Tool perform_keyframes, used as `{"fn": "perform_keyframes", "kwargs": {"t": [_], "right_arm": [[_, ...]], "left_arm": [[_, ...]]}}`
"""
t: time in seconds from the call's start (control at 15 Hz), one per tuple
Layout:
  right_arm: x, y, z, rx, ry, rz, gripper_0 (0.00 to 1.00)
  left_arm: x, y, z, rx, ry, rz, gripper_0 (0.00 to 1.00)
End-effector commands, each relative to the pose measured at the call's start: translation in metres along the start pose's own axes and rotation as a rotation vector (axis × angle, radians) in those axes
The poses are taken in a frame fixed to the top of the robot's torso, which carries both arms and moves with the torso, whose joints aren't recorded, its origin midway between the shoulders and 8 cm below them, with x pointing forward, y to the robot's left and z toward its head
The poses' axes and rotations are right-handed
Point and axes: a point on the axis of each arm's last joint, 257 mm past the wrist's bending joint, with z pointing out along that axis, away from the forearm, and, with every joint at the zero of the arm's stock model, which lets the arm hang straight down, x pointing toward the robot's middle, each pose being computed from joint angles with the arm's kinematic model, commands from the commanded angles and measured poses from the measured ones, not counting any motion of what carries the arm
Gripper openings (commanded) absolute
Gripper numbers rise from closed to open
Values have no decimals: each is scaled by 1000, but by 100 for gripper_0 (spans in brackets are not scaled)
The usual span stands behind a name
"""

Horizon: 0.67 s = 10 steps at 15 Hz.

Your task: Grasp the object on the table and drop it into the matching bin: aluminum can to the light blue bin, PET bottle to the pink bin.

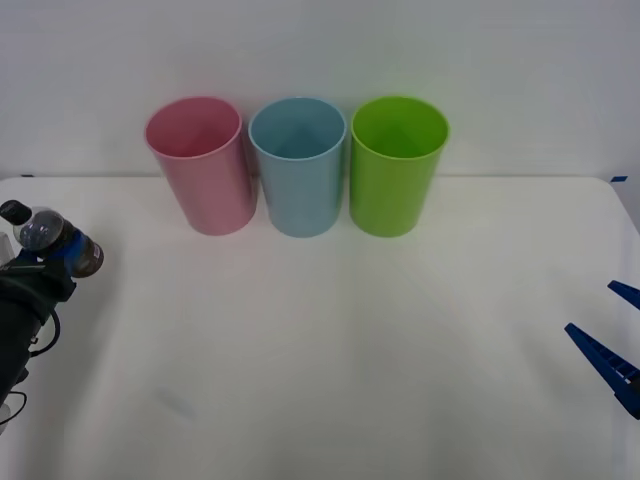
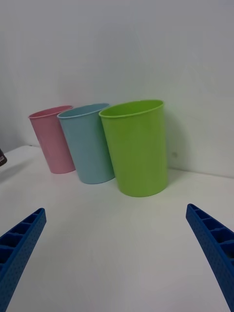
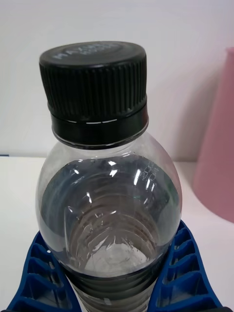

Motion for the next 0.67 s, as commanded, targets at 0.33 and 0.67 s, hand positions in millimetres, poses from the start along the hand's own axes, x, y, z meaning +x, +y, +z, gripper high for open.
{"fn": "perform_keyframes", "kwargs": {"t": [0.33,0.67], "right_arm": [[0,0,0,0,0,0,100],[0,0,0,0,0,0,100]], "left_arm": [[-70,-39,-52,106,-120,-183,0],[-129,-67,-68,212,-183,-285,0]]}}
